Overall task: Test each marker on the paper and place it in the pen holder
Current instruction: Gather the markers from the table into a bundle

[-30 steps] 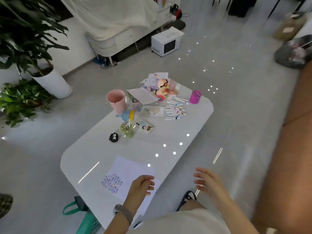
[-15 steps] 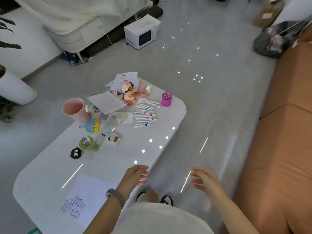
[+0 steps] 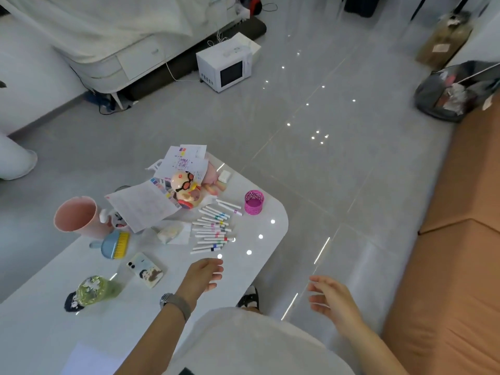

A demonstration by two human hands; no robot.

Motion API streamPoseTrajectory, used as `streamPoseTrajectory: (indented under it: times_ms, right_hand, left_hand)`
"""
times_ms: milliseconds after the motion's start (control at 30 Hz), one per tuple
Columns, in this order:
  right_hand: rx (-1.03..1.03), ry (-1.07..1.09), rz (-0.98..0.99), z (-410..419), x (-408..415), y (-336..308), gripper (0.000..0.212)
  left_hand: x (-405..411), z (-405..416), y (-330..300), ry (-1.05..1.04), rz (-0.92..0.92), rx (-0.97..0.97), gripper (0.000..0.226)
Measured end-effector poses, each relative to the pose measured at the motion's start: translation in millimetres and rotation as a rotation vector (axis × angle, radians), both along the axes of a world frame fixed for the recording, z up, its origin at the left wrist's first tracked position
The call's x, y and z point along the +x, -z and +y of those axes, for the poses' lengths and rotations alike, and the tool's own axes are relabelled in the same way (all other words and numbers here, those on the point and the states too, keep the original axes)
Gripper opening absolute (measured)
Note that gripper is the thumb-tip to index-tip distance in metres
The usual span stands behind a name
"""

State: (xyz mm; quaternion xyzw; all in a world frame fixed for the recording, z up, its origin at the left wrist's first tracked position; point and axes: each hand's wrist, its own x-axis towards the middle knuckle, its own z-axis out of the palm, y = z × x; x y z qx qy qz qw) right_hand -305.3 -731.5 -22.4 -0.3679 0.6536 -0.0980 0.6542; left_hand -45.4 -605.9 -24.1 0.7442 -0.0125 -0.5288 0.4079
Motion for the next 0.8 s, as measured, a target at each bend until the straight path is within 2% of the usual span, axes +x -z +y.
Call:
streamPoseTrajectory:
  times_ms: [267,533,800]
  right_hand:
    - [-0.006,-0.141,-0.003,-135,55,-2,0.017]
    - [0.029,-0.514,0.003,-276,112,-3,0.015]
    - [0.04,-0.966,0.032,-373,159,-8,0.017]
  left_hand:
    - [36,-115,-7,-0.056,-0.024,-0.028,0.018]
    - [35,-195,0,-0.45,-0.004,-0.036,0.01]
    - [-6,-253,-3,-0.745,0.003,-0.007,0.019]
